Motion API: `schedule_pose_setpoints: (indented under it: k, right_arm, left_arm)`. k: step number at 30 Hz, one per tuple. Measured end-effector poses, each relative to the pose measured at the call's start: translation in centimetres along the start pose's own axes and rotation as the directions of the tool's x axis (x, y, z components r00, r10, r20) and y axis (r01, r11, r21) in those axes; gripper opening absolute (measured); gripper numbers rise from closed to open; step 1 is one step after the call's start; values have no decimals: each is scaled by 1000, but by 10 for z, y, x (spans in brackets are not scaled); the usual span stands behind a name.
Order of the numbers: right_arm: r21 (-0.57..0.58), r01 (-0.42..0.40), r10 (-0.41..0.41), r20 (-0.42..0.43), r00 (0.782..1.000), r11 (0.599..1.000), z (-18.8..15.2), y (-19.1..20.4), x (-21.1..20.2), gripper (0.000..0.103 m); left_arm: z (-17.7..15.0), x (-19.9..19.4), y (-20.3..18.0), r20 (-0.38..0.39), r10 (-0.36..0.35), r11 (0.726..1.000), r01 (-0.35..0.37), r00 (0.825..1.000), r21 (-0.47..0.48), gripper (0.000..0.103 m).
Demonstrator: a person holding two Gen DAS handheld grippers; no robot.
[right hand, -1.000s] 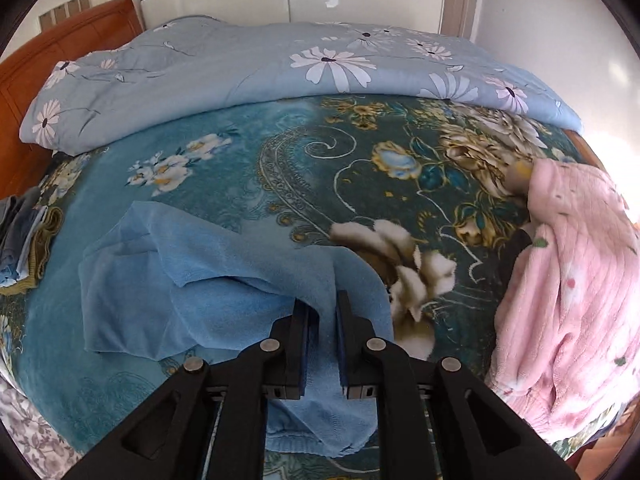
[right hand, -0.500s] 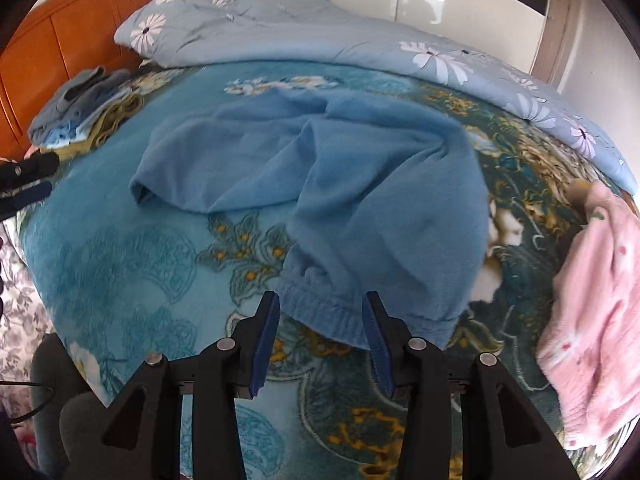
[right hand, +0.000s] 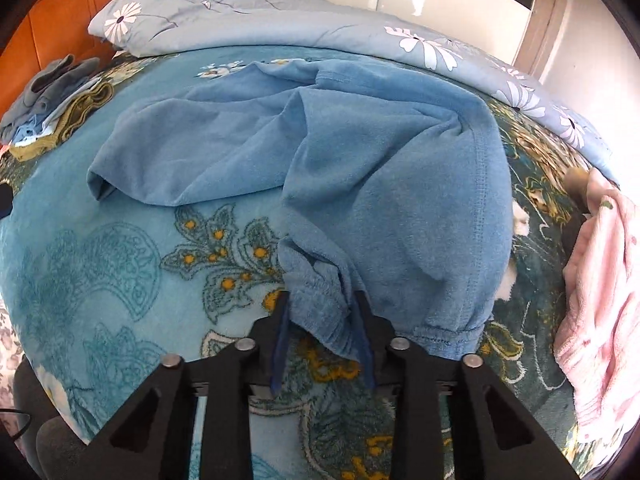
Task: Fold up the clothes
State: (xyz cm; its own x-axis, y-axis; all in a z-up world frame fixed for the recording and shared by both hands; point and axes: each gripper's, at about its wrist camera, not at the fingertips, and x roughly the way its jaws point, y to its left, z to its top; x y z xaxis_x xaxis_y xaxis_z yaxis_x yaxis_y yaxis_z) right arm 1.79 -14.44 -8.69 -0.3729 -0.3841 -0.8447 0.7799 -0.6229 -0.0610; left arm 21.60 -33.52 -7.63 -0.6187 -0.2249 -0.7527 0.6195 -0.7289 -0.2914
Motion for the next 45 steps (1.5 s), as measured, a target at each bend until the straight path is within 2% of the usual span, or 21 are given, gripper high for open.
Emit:
schedule_pose_setpoints:
  k: [3,5,7,10,16,18,25,29,32,37,40,41,42,43,45]
  right_arm:
    - [68,-20,17,53,998,997,8,-22,-24,10]
    - [133,1,-20,135,991,991,16,-45,-51,10]
    - [208,16,-63,218,974,978,24,-69,-80,10]
    - [288,20,-106,288,952,958,31,-97,-106,10]
    - [431,7,-201,407,891,902,45,-149,-155,10]
    - [440,1,-210,426,880,898,43,-153,-163,10]
    - [438,-44,-179,455,872,898,38,-156,-183,10]
    - [423,-56,-168,473,865,905,38,-151,-190,10]
    - [413,-62,-162,485,859,909,40,-149,-195,10]
    - [412,-65,-163,493,854,909,45,-154,-203,10]
    - [411,-80,-149,496,856,908,50,-154,-205,10]
    - [409,-84,-144,497,856,909,51,-153,-204,10]
    - [407,-87,-141,498,856,909,52,-152,-204,10]
    - [405,-91,-137,500,855,910,52,-152,-204,10]
    - [400,-96,-130,502,855,912,53,-150,-204,10]
  left_arm:
    - [1,8,-4,-16,6,999,-6,1000,35,103]
    - [3,14,-6,-23,12,999,-11,1000,49,103]
    - [5,19,-7,-29,17,998,-15,999,55,103]
    - [7,29,-8,-41,19,999,-17,999,51,103]
    - [5,46,-13,-70,50,996,-44,996,83,103]
    - [4,51,-15,-79,52,995,-45,995,90,103]
    - [6,54,-14,-55,70,994,-64,996,94,103]
    - [8,57,-15,-39,81,990,-76,996,115,92]
    - [4,58,-20,-40,86,981,-78,995,178,91]
    - [-10,53,-26,-15,118,950,-109,993,294,91]
    - [-12,60,-40,36,168,904,-169,985,392,91]
    - [-12,64,-46,46,175,888,-178,984,423,86]
    - [-12,69,-51,50,183,872,-186,982,453,75]
    - [-13,74,-56,46,194,855,-192,980,482,68]
    - [-13,83,-63,40,212,825,-201,976,529,42]
